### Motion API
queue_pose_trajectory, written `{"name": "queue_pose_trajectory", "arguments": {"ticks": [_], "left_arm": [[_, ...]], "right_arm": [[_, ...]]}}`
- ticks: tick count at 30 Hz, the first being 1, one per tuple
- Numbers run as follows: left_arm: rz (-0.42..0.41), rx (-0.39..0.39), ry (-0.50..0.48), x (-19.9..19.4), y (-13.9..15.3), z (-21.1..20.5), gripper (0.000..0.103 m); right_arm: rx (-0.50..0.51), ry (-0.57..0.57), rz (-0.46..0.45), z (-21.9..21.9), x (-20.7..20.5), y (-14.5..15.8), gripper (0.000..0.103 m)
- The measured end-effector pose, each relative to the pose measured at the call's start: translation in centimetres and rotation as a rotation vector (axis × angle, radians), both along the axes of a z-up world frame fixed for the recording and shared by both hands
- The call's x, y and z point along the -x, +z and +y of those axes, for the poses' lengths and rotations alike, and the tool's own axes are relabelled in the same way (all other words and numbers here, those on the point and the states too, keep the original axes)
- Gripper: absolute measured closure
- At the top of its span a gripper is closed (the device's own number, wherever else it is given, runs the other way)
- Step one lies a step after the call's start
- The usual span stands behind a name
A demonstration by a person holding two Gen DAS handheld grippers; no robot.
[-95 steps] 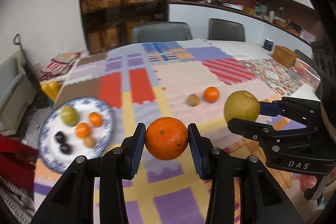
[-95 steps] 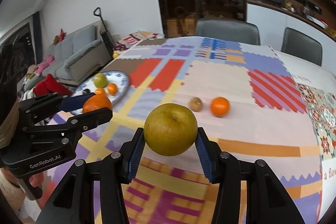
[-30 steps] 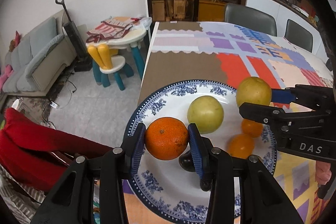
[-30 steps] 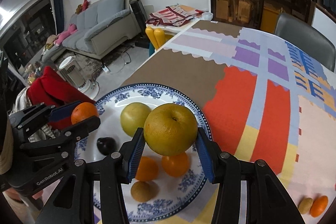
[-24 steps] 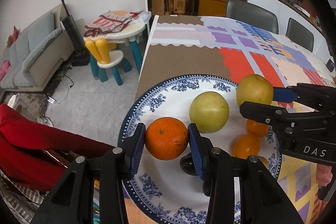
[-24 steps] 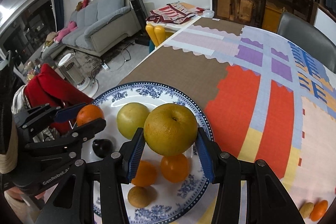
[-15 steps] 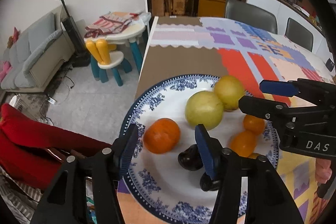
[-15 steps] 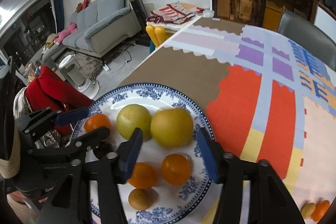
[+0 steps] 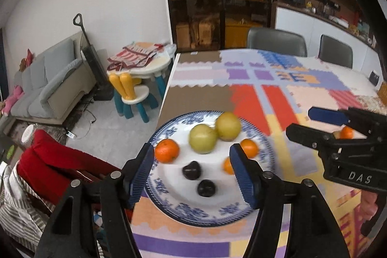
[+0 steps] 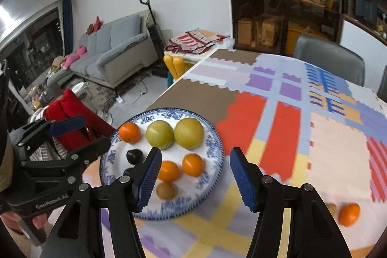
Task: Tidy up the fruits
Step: 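Move both open tools back to the last kiwi and orange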
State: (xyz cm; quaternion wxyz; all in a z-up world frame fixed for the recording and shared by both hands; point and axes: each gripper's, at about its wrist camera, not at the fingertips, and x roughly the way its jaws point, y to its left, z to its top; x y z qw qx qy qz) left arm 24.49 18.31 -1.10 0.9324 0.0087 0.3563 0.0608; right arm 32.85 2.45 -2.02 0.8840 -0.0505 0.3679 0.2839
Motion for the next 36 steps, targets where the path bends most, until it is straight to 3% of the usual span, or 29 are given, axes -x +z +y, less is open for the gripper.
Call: {"name": "queue_pose_trajectory", "arguments": {"ticks": [9, 13, 23, 36], "left_arm": [[-0.083, -0.013, -0.051, 3.2, 2.8, -4.4, 0.035], [-0.129, -0.011, -0.093, 4.8, 3.6, -7.1, 0.021], [-0.167, 0.024, -0.169, 6.1, 4.6, -12.6, 0.011], [-0.213, -0.056, -0.297, 5.4, 4.9, -18.8, 0.010]], "right_arm": [[-0.024, -0.066, -0.073, -5.2, 4.4, 2.4, 0.043], [-0.036, -0.103, -0.103, -8.2, 6.6, 3.4, 0.043], [-0.033, -0.214, -0.145, -15.0, 9.9, 5.3, 0.037], [0.045, -0.298, -0.179, -20.4, 10.3, 5.4, 0.037]]}}
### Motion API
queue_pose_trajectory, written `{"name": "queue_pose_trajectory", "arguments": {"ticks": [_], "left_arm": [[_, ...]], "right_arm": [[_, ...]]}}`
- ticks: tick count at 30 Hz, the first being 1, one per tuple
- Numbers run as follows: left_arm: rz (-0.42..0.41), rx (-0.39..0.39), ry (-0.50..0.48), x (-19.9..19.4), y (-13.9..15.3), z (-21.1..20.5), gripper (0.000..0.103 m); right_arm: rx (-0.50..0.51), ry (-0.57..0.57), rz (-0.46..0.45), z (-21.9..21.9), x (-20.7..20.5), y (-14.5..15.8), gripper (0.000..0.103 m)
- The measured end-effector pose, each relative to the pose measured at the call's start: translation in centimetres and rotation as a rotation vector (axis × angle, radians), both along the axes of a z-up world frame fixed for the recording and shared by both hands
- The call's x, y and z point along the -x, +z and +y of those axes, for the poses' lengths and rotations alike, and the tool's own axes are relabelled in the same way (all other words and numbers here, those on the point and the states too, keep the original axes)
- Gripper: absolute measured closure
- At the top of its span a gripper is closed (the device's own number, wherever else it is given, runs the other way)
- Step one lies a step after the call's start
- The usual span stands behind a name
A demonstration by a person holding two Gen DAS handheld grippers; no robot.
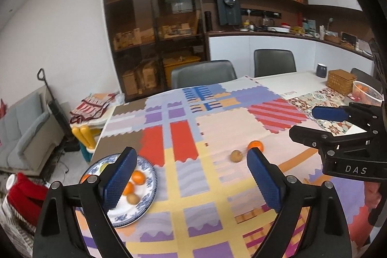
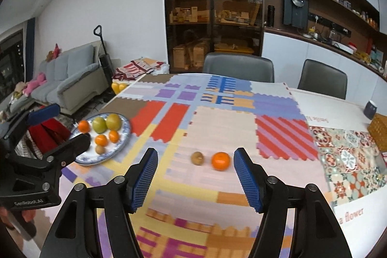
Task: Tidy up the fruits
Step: 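Move both open tools back to the last kiwi and orange, then grasp the brown kiwi with the left tool while the right tool grasps the orange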
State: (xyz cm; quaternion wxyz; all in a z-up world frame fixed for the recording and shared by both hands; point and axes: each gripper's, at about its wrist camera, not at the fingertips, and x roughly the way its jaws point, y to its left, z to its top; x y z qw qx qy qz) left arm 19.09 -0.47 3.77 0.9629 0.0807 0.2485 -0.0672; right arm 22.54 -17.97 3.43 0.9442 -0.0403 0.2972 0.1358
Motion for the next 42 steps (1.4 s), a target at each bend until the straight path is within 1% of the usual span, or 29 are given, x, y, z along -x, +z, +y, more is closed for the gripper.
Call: {"name": "queue_pose_trajectory", "arguments": {"ticks": [5, 9, 15, 26, 31, 33, 38, 42], "left_arm": [[0.004, -0.007, -0.052, -1.0, -0.3, -1.6, 0.010], [0.011, -0.021, -0.097, -2.1, -1.2, -2.8, 0.010], [0.055, -0.062, -0.148, -4.3, -3.4, -4.5, 0.010], [0.070, -0.121, -0.256, -7.8, -6.9, -6.2, 0.011], [0.102, -0.145, -0.276, -9.8, -8.8, -6.6, 0.011], [0.130, -0.150, -0.290, -10.8, -9.7, -6.7, 0.013], [0.189, -0.165, -0.323, -12.9, -11.7, -7.0, 0.018], [0.210, -0.180, -0.364, -14.1, -12.8, -7.4, 0.019]], "right_arm": [[0.018, -0.004, 0.000, -1.5, -0.4, 0.0, 0.037], [0.031, 0.004, 0.015, -2.3, -1.1, -0.6, 0.037], [0.048, 0.026, 0.061, -3.0, -2.8, -2.4, 0.037], [0.078, 0.072, 0.149, -3.6, -6.6, -6.5, 0.037], [0.078, 0.092, 0.207, -3.6, -8.7, -8.7, 0.037], [0.081, 0.099, 0.226, -3.6, -9.5, -9.7, 0.037], [0.097, 0.118, 0.252, -3.4, -11.2, -11.4, 0.038], [0.100, 0.146, 0.268, -3.0, -12.3, -12.3, 0.039]]}}
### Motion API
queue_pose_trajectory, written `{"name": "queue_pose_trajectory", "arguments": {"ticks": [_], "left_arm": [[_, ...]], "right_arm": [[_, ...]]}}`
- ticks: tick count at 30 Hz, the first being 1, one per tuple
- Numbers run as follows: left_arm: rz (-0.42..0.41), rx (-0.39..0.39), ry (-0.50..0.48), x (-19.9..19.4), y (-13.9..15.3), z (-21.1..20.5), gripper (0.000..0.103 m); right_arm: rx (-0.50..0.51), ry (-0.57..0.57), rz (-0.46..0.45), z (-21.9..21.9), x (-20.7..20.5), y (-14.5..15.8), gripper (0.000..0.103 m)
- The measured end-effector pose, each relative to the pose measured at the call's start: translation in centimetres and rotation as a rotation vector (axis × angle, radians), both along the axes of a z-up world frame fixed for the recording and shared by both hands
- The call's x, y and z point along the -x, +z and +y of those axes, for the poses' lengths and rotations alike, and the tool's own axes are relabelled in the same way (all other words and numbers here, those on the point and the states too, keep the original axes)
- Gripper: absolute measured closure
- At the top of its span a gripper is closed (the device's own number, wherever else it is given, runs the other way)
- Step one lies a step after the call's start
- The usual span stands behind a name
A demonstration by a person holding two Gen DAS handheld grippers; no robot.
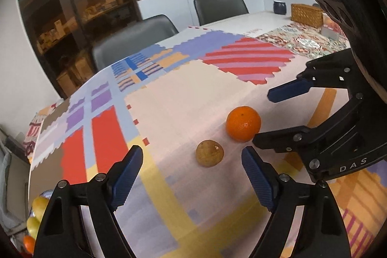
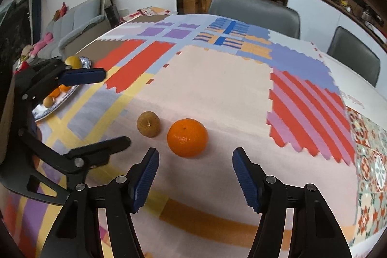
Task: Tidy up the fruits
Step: 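Grasp the brown kiwi with the left tool while the right tool grasps the orange, then carry the kiwi and orange over the plate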
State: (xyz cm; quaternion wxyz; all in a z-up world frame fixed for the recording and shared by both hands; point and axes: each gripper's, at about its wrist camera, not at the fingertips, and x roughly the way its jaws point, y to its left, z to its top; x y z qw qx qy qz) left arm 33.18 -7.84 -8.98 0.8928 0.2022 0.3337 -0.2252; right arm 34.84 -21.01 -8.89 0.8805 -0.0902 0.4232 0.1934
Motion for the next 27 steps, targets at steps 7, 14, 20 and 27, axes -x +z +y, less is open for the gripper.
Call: {"name": "queue_pose_trajectory", "arguments": {"ticks": [7, 14, 20, 27], "left_arm": [[0.042, -0.003, -0.034, -1.4, -1.1, -0.3, 0.029], [0.119, 0.034, -0.037, -2.7, -1.9, -0.5, 0.051], [0.166, 0.039, -0.038, -2.7, -2.3, -1.1, 0.074], [0.171, 0.100, 0.025, -1.4, -0.9, -0.7, 0.074]], "right_arm": [[-0.024, 0.020, 0.044, 0.2, -1.8, -1.4, 0.048], [-0.067, 0.033, 0.063, 0.3, -2.4, -1.6, 0.061], [-0.079, -0.022, 0.060, -0.7, -2.1, -1.5, 0.061], [-0.113, -0.082, 0.063, -1.7, -1.1, -1.4, 0.061]]}}
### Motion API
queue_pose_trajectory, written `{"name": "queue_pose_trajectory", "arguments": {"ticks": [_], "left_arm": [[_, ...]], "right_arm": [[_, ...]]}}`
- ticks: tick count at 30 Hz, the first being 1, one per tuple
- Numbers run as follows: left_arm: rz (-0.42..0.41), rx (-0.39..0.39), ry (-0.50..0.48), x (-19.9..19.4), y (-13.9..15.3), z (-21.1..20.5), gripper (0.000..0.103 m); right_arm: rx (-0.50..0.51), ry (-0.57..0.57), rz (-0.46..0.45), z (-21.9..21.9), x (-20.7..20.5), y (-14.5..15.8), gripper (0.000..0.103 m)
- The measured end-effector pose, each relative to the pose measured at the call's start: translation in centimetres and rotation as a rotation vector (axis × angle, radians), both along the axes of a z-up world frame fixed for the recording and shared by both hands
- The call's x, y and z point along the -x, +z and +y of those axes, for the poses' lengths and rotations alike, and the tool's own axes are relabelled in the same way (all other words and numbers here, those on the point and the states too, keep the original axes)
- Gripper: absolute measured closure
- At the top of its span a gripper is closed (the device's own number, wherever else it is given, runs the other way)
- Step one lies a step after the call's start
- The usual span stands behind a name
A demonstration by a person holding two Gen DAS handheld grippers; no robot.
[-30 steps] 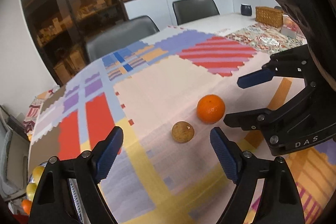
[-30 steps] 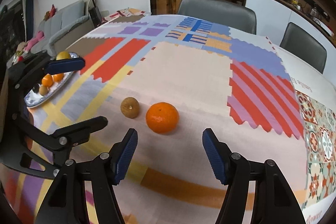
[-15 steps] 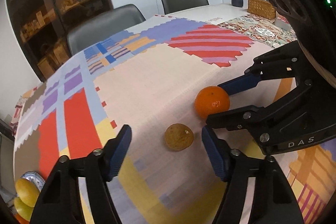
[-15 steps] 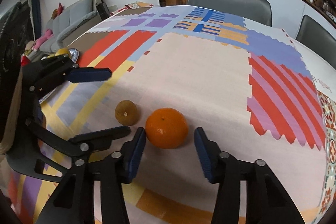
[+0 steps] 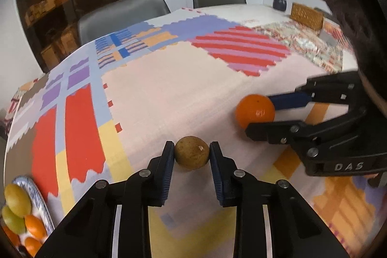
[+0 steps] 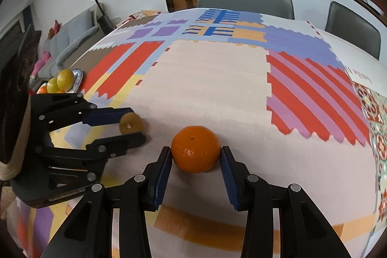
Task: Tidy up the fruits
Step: 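Carry the kiwi and orange over the plate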
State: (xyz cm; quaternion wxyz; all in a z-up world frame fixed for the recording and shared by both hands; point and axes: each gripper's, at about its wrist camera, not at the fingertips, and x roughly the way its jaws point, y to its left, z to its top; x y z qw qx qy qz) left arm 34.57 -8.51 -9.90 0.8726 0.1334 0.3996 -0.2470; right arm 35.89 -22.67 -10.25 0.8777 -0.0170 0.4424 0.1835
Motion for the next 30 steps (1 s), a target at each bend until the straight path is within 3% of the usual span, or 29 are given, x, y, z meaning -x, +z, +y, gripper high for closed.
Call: {"name": "queue_pose_trajectory", "arguments": {"ticks": [4, 21, 30], "left_arm": [[-0.019, 0.030, 0.036, 1.5, 1.4, 0.3, 0.074], [-0.113, 0.082, 0.125, 8.8, 5.8, 2.8, 0.074], [-0.129, 0.109, 0.230, 12.8, 7.4, 5.9, 0.074]], "right_arm": [[-0.044, -0.019, 0.000, -0.4, 1.2, 0.6, 0.061], [-0.063, -0.023, -0.108, 1.1, 7.9, 4.7, 0.061], [-0.096, 0.016, -0.136, 3.5, 10.9, 6.4, 0.061]]}}
